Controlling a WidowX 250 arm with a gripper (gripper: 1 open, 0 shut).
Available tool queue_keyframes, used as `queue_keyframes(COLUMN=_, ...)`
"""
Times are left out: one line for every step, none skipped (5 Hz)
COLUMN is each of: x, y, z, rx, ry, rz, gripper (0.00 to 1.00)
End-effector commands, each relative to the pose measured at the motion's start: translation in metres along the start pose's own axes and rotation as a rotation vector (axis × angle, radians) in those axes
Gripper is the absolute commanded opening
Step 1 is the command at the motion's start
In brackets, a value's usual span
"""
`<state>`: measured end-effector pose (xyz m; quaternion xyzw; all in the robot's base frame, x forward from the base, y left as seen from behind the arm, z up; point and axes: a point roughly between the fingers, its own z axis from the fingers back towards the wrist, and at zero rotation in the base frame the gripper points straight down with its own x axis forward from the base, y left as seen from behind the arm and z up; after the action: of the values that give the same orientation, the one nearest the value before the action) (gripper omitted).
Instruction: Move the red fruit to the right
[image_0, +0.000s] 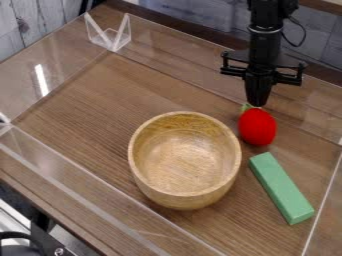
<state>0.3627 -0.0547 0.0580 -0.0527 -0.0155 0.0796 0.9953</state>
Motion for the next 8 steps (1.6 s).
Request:
queue_keyframes(x=0.014, y=-0.001, z=0.029, rx=-0.026, ry=-0.076, rz=0.007, gripper=0.0)
queue_keyframes(x=0.015, y=-0.002, z=0.033, rx=-0.035, ry=-0.078, rz=0.011, gripper=0.0)
queue_keyframes(x=0.017, y=-0.002, z=0.036, rx=-0.042, ry=-0.078, rz=0.014, gripper=0.0)
queue_keyframes(x=0.018, y=-0.003, z=0.041, rx=-0.054, ry=-0.081, rz=0.018, gripper=0.0)
queue_keyframes(x=0.019, y=-0.003, z=0.045, rx=-0.064, ry=-0.082, rz=0.022, gripper=0.0)
queue_keyframes(x=0.019, y=-0.004, z=0.048, rx=-0.071, ry=-0.081, rz=0.026, gripper=0.0)
queue_keyframes(x=0.02, y=-0.004, z=0.049, rx=-0.076, ry=-0.078, rz=0.031, gripper=0.0)
queue_keyframes(x=0.02, y=-0.004, z=0.05, rx=-0.08, ry=-0.074, rz=0.035, gripper=0.0)
